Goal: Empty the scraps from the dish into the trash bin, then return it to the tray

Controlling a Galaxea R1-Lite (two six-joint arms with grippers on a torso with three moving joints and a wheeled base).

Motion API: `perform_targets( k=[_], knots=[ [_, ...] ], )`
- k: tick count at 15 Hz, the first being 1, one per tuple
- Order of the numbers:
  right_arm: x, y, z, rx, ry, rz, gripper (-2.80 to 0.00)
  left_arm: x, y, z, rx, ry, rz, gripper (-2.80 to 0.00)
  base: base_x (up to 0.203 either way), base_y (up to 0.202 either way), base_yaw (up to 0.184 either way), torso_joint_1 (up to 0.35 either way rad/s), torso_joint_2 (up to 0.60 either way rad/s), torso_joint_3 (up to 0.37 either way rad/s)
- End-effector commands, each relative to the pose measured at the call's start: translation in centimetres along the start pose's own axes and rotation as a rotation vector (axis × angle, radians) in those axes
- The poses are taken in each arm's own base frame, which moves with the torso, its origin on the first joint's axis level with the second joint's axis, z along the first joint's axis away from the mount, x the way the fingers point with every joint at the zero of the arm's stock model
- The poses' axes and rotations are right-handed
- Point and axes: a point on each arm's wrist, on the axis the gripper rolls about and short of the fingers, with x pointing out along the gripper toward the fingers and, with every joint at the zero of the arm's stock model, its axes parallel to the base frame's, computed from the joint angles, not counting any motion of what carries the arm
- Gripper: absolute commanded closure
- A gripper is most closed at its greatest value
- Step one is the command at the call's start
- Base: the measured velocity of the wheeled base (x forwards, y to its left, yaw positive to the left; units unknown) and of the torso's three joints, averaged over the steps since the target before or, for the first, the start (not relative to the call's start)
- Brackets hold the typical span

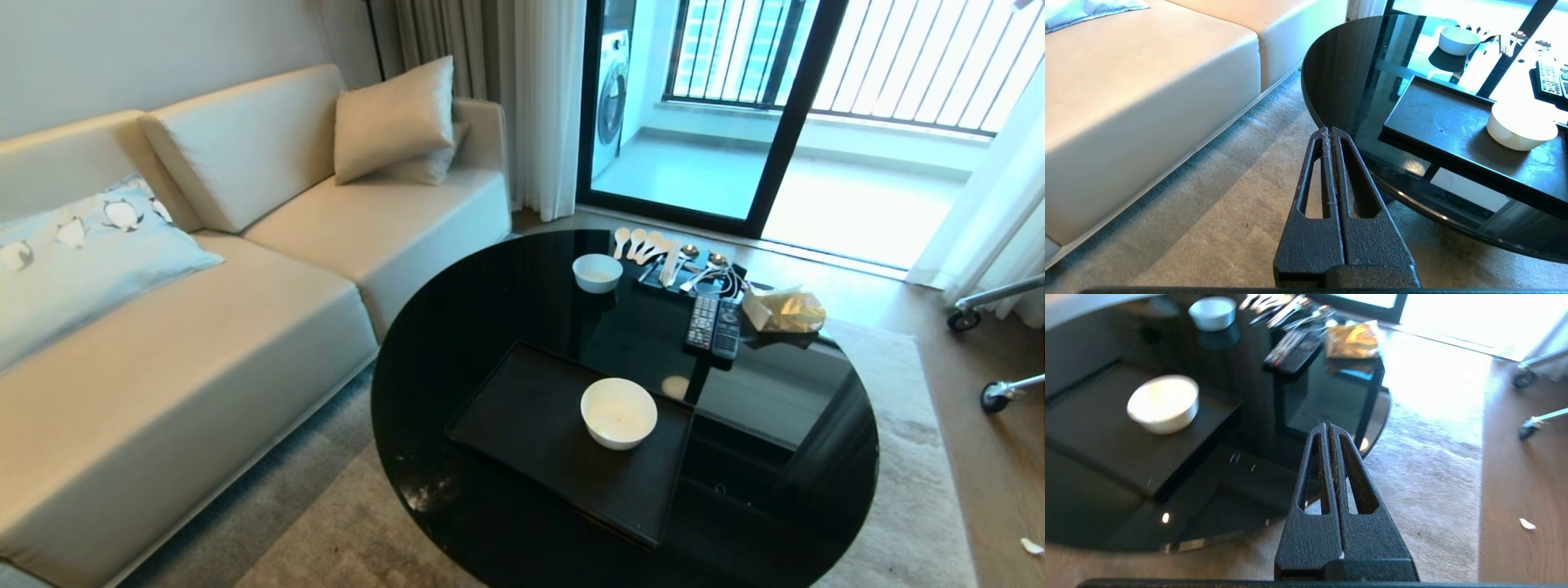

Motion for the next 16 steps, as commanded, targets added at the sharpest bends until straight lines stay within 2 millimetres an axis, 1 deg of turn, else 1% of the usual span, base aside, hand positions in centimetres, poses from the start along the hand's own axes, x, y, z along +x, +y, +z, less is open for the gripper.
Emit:
perform_targets(
  k=[1,2,16],
  knots=[
    [-2.26,0.21,-2.91,-0.043,0.005,0.107,0.00,0.00,0.00,0.00,-0.001,-0.001,0.001,0.00,0.000,0.000,0.000,0.000,0.00,0.000],
    [-2.27,0.25,-2.94,-0.058,0.002,0.134,0.00,0.00,0.00,0.00,-0.001,-0.001,0.001,0.00,0.000,0.000,0.000,0.000,0.00,0.000],
    [-2.27,0.25,-2.91,-0.058,-0.001,0.134,0.00,0.00,0.00,0.00,-0.001,-0.001,0.001,0.00,0.000,0.000,0.000,0.000,0.00,0.000]
  ],
)
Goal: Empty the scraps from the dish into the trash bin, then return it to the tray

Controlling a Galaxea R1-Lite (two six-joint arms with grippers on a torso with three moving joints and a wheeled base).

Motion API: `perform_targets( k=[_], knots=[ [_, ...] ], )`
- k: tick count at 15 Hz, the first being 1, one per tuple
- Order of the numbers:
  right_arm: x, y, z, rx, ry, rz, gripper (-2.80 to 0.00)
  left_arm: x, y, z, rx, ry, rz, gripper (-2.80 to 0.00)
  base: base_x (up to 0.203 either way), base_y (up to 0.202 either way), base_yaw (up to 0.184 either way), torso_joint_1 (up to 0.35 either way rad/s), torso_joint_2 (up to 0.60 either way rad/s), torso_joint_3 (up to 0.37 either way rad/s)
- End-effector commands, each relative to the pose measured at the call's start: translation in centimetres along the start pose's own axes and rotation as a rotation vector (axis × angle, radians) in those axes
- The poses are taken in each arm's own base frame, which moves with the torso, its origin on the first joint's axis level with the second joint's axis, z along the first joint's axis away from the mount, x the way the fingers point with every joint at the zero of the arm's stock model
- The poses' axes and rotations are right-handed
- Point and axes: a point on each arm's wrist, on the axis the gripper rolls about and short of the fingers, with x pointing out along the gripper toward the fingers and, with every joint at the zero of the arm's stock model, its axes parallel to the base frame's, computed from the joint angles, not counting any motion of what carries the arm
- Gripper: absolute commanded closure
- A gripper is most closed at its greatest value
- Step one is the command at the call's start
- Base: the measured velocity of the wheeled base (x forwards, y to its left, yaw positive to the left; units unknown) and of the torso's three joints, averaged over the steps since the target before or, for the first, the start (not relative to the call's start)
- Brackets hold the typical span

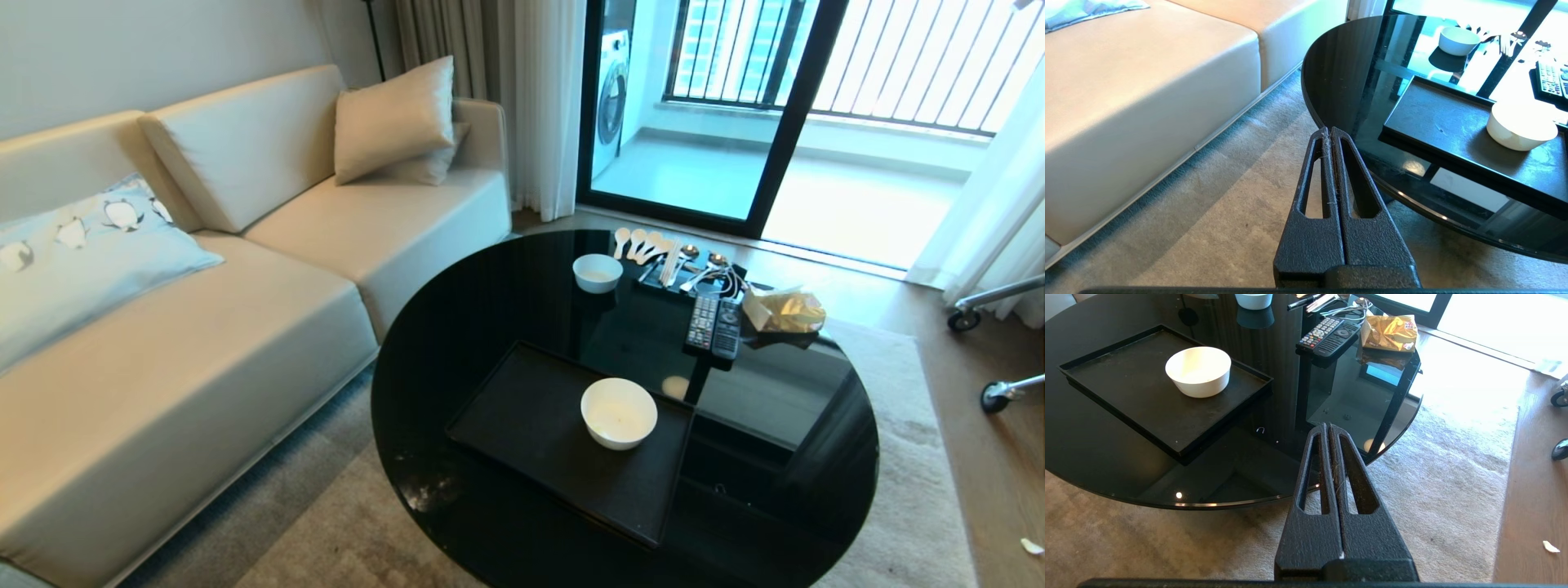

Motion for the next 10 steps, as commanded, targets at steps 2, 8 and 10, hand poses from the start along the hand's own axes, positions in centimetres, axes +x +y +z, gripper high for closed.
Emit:
perform_targets(
  k=[2,8,10],
  knots=[
    [0.02,0.00,-0.01,-0.001,0.003,0.001,0.00,0.00,0.00,0.00,-0.001,-0.001,0.001,0.00,0.000,0.000,0.000,0.000,0.00,0.000],
    [0.02,0.00,-0.01,-0.001,0.003,0.001,0.00,0.00,0.00,0.00,-0.001,-0.001,0.001,0.00,0.000,0.000,0.000,0.000,0.00,0.000],
    [0.02,0.00,-0.01,-0.001,0.003,0.001,0.00,0.00,0.00,0.00,-0.001,-0.001,0.001,0.00,0.000,0.000,0.000,0.000,0.00,0.000]
  ],
)
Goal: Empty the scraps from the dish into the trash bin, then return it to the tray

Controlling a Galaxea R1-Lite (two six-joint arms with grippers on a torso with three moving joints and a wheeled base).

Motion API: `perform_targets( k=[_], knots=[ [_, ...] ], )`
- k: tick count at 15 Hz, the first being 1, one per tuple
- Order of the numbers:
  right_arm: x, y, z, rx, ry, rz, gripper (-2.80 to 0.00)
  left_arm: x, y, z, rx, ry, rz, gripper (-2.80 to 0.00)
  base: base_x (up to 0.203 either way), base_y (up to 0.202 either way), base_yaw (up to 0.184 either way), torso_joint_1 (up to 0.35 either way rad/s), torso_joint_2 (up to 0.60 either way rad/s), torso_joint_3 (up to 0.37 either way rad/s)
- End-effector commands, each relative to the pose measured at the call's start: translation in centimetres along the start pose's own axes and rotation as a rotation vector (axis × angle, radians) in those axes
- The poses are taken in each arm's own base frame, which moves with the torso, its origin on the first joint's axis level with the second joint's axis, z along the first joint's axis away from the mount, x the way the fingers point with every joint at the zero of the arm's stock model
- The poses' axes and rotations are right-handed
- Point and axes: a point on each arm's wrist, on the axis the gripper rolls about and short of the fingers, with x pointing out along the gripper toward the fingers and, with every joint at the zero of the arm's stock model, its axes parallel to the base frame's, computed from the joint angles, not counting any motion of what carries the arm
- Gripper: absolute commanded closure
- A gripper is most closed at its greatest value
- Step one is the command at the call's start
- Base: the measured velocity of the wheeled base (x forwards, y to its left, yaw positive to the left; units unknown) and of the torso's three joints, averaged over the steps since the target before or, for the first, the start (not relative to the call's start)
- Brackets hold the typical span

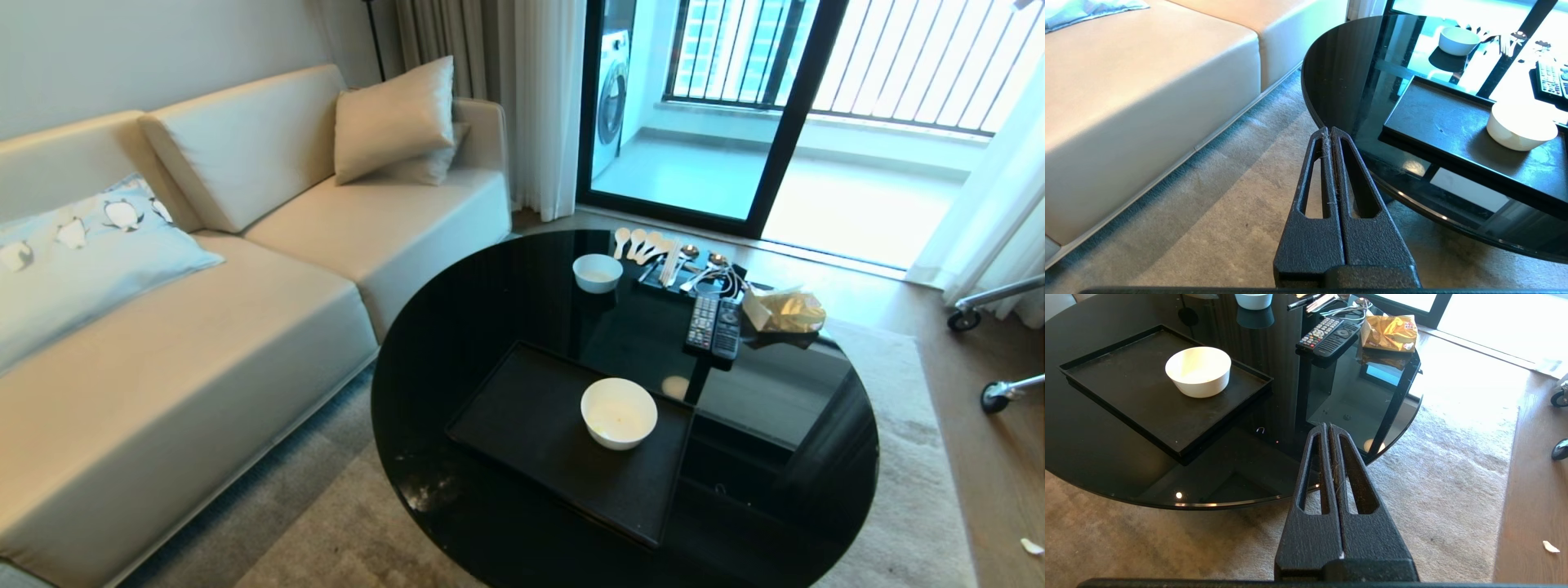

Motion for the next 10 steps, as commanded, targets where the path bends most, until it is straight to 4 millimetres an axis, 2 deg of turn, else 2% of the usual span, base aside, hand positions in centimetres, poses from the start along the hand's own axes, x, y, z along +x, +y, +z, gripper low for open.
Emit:
perform_targets(
  k=[1,10],
  knots=[
    [0.02,0.00,0.00,-0.001,0.003,0.001,0.00,0.00,0.00,0.00,-0.001,-0.001,0.000,0.00,0.000,0.000,0.000,0.000,0.00,0.000],
    [0.02,0.00,0.00,0.001,0.003,0.001,0.00,0.00,0.00,0.00,-0.001,-0.001,0.000,0.00,0.000,0.000,0.000,0.000,0.00,0.000]
  ],
)
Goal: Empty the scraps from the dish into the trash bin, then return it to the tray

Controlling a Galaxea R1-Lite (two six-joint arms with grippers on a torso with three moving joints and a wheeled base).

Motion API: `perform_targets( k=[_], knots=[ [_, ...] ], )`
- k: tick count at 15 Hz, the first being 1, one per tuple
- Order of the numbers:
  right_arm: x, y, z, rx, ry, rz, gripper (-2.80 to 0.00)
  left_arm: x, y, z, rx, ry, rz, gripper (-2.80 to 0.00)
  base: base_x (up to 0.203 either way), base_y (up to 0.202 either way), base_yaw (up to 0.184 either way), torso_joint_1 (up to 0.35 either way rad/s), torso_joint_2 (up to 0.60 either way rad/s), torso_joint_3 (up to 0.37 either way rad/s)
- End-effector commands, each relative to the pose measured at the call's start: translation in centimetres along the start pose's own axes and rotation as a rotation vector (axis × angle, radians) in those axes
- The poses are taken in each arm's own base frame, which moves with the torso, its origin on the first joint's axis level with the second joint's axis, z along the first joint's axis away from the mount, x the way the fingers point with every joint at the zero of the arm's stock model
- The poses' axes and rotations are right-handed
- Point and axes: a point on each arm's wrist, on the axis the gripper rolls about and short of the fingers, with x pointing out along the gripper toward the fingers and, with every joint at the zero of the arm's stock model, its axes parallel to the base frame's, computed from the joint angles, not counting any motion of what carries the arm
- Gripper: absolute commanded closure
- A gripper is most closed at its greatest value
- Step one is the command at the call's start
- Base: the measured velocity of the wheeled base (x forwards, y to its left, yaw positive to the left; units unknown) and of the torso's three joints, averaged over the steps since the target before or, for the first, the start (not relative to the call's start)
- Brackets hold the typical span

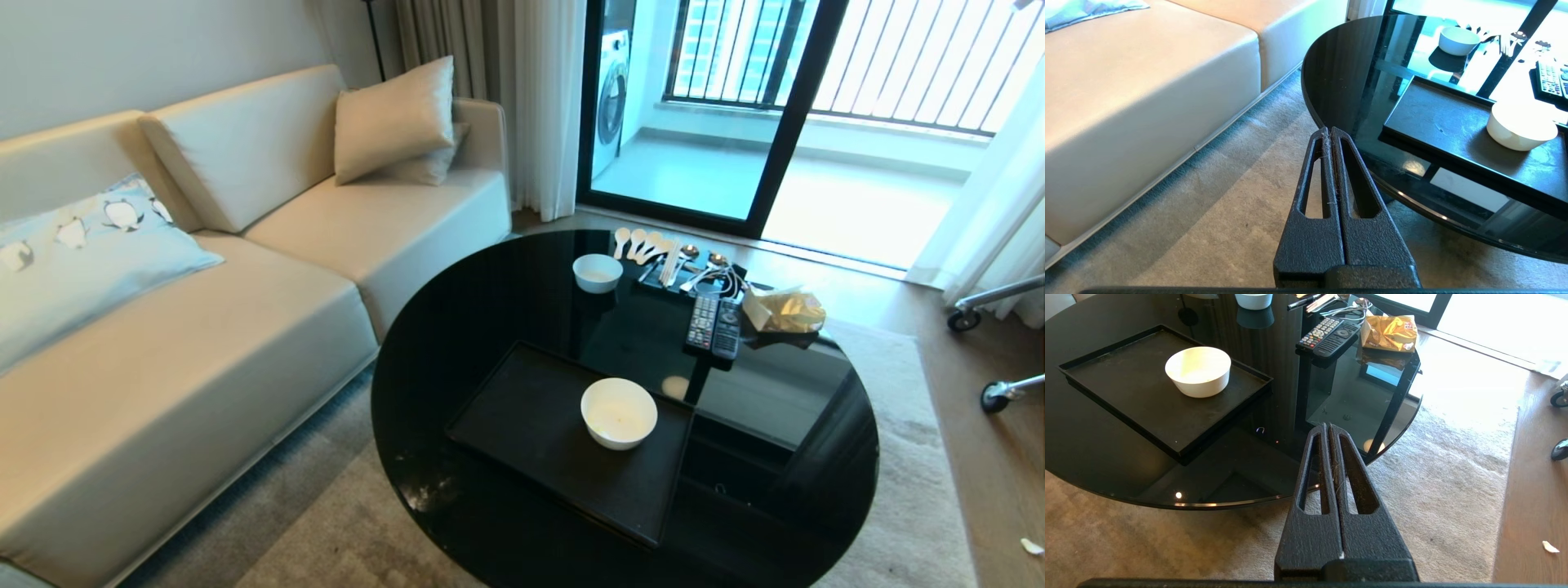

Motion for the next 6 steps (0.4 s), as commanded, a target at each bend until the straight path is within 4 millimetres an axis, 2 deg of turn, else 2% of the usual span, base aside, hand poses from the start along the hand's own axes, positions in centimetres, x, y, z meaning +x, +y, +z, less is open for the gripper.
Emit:
perform_targets(
  k=[1,6],
  knots=[
    [0.01,0.00,0.00,0.001,0.002,0.001,0.00,0.00,0.00,0.00,-0.001,-0.001,0.000,0.00,0.000,0.000,0.000,0.000,0.00,0.000],
    [0.01,0.00,0.00,0.009,0.002,0.001,0.00,0.00,0.00,0.00,-0.001,-0.001,0.000,0.00,0.000,0.000,0.000,0.000,0.00,0.000]
  ],
)
